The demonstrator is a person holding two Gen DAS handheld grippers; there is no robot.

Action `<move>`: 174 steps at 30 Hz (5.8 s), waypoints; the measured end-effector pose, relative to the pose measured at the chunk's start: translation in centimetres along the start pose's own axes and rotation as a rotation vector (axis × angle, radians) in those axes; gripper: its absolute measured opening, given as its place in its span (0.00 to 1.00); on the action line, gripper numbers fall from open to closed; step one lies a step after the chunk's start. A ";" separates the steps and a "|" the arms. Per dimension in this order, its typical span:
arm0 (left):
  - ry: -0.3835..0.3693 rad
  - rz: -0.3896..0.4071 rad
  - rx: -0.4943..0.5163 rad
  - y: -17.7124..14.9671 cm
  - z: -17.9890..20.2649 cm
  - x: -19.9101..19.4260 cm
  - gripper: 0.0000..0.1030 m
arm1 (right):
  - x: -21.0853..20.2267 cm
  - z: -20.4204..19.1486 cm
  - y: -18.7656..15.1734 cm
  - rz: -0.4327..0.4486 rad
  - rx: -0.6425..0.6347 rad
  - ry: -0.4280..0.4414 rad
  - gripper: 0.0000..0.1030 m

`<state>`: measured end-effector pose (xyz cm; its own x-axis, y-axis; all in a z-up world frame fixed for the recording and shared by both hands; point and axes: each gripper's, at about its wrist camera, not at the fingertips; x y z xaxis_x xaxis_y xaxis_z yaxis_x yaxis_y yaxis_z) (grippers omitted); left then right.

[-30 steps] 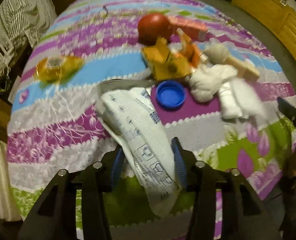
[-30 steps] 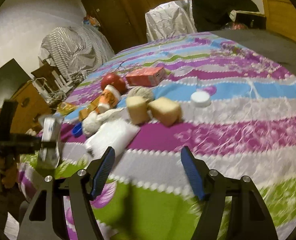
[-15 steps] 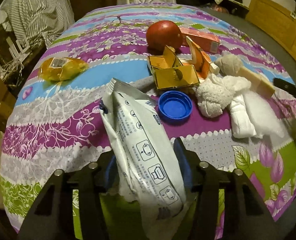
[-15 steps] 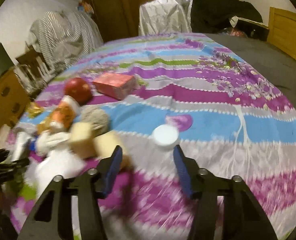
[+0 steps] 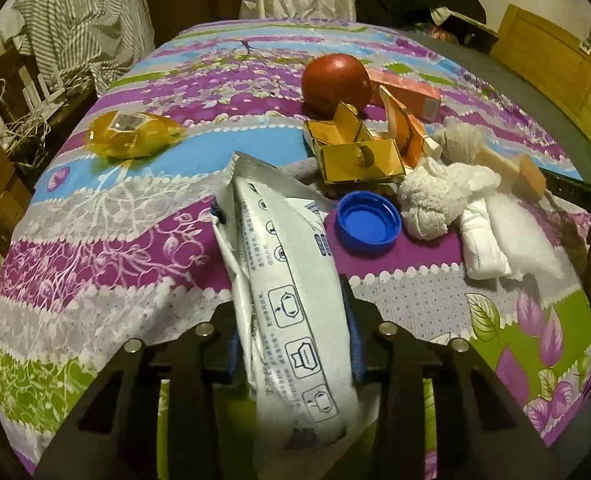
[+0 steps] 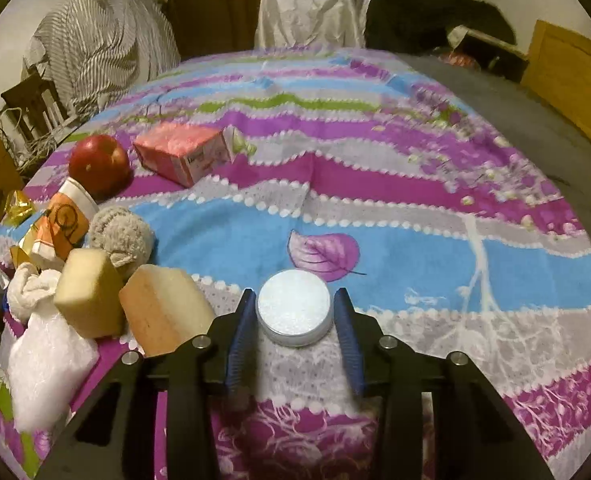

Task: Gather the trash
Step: 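Grasp the white printed pouch with the left tool while the right tool grasps the white round lid, then carry the pouch and round lid in both tools over the white bin, then open both tools to drop the pouch and round lid into the bin, then move both tools back over the cluttered bedspread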

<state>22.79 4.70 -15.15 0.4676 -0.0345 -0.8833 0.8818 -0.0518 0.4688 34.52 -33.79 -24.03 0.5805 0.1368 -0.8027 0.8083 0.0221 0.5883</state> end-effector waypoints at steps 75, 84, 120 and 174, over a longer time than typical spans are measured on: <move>0.341 0.587 -0.380 -8.2 -20.2 -26.4 0.35 | -30.6 -46.7 -2.1 0.481 -0.466 0.494 0.40; 0.367 0.495 -0.478 -8.8 -28.8 -25.7 0.35 | -24.2 -61.6 3.3 0.285 -0.607 0.599 0.40; 0.148 0.127 -0.701 -10.2 -44.3 -14.8 0.35 | -6.0 -76.9 4.1 -0.217 -0.748 0.626 0.41; -0.182 0.013 -0.011 -4.7 -8.9 -5.1 0.70 | -14.9 -22.9 -11.5 0.061 -0.154 0.393 0.69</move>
<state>16.83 13.99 -12.93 0.4607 -0.2147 -0.8612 0.8769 -0.0395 0.4790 14.35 -13.37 -16.56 0.5210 0.5091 -0.6851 0.7323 0.1457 0.6652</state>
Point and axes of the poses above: each gripper's, at about its wrist camera, not at the fingertips, and x roughly the way its jaws point, z to its right, y to its top, and after that the axes turned 7 degrees about -z, right-handed
